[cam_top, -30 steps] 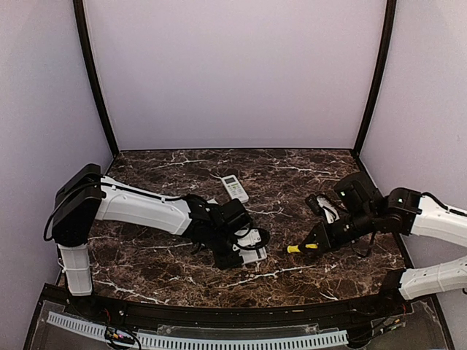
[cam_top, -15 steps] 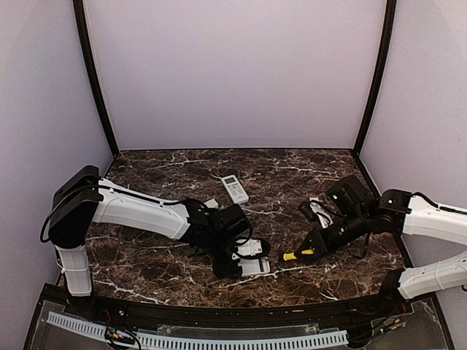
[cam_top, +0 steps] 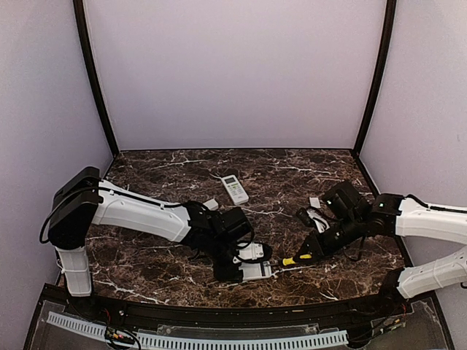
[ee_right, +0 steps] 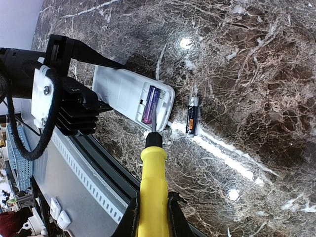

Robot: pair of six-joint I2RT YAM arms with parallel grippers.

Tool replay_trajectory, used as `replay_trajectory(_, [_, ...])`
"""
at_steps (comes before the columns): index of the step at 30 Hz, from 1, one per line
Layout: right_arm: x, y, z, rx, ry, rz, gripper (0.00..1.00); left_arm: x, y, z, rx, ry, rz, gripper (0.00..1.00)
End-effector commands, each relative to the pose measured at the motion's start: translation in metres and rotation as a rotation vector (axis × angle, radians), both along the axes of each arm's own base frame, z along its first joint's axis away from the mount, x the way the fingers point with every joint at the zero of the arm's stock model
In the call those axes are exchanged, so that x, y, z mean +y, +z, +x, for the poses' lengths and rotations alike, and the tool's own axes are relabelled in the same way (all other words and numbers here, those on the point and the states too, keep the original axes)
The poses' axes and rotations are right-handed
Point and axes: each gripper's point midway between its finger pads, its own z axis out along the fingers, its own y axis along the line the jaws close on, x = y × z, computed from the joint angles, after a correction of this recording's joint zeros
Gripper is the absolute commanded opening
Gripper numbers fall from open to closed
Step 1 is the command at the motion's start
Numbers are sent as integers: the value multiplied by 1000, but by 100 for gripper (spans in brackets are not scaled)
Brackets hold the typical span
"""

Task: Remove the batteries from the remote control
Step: Adjust the remote control without the battery cover at the center of the board, then remove the battery from the remote control without the battery cover.

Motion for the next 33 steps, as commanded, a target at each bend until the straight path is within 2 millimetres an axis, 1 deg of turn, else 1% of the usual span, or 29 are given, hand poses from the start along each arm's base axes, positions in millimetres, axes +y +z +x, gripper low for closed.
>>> replay_trajectory(1, [1,-10,1,13,-7,10,0,22,-19,-29,81,-60,98,32])
replay_trajectory(9, [3,-18,1,28,0,27,0,22,-21,-30,75,-61,108,31])
replay_trajectory(14, [1,-26,2,44,-3,24,0,22,-22,-29,69,-61,111,31])
replay_trajectory(18, [2,-27,2,63,-7,58,0,22,-22,-30,68,-63,111,31])
replay_trajectory(33, [-11,-44,7,162,-62,165,0,23,-24,-30,71,-64,118,31])
